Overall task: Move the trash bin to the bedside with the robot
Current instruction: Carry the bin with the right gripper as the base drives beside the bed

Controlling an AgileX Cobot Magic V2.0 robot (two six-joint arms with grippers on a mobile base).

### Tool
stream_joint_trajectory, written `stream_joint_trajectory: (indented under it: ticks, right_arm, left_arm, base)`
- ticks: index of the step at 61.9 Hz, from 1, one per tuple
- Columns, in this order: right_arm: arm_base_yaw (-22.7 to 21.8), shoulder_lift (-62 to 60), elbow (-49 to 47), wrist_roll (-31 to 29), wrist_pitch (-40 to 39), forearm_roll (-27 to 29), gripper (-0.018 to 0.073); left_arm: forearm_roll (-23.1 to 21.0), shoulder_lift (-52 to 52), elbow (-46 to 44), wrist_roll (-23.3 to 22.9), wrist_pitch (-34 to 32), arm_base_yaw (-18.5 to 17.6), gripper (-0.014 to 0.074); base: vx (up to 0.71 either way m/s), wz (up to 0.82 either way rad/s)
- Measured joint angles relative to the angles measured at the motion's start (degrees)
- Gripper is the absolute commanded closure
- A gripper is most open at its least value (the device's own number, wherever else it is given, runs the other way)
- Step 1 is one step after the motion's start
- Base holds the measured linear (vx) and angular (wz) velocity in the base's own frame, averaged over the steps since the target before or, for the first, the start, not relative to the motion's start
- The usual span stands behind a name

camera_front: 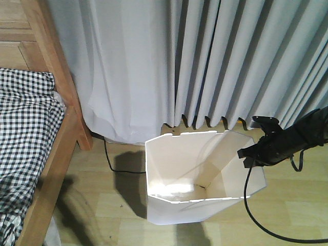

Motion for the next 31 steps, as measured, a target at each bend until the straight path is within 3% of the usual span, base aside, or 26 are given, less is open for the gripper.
stream_joint_trajectory:
  ticks: [31]
  right_arm:
    - [0.0, 0.0, 0.0, 0.0, 0.4, 0.0, 0.0565]
  left_arm:
    - [0.0, 0.0, 0.0, 0.0, 0.0, 0.0, 0.0602]
  base:
    - [0.03, 0.01]
